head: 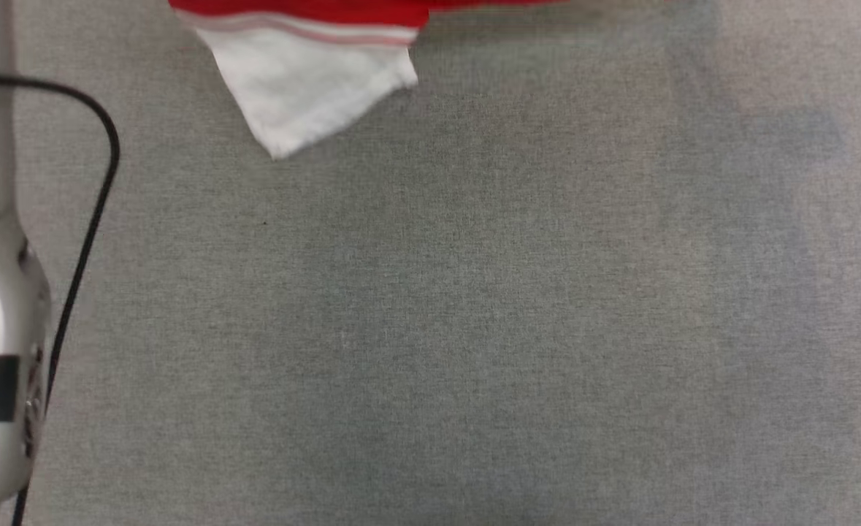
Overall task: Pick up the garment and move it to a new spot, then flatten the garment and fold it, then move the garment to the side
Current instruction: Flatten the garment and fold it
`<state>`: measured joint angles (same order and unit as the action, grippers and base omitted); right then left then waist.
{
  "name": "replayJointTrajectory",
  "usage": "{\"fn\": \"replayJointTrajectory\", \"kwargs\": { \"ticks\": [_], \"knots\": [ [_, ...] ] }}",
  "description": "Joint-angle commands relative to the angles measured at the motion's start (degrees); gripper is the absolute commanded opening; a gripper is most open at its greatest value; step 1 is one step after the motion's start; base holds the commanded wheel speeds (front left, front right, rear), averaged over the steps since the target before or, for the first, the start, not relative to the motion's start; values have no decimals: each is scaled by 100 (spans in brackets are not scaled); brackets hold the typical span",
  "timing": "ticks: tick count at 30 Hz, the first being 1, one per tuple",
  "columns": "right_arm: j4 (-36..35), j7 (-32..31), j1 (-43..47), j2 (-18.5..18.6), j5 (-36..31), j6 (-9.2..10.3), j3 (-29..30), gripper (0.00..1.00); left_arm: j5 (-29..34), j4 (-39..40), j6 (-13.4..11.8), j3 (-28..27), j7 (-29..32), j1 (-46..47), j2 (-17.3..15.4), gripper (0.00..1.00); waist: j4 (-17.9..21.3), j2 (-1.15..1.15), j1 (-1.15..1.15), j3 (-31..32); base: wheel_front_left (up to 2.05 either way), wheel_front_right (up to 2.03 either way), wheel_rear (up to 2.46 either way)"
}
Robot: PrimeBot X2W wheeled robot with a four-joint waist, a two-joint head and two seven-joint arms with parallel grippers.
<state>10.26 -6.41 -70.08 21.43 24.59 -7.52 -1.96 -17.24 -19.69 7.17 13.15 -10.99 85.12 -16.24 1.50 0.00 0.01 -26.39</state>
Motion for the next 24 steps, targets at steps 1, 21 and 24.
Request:
{"fn": "replayJointTrajectory", "kwargs": {
  "ticks": [1, 21, 24],
  "knots": [
    [199, 91, -355, -51, -64, 3, 4, 0, -71, -165, 25, 37, -67, 358, -38, 0, 99, 0, -1, -425, 0, 0, 0],
    [3193, 1362, -2909, -153, -432, 3, -957, 0, -456, -1899, 31, 876, -396, 2323, -258, 0, 129, 0, -1, -1245, 0, 0, 0],
    [3432, 1594, -2683, -197, -299, 3, -1095, 0, -488, -1750, 31, 772, -398, 1942, -327, 0, 151, 0, -1, -1274, 0, 0, 0]
  ]
}}
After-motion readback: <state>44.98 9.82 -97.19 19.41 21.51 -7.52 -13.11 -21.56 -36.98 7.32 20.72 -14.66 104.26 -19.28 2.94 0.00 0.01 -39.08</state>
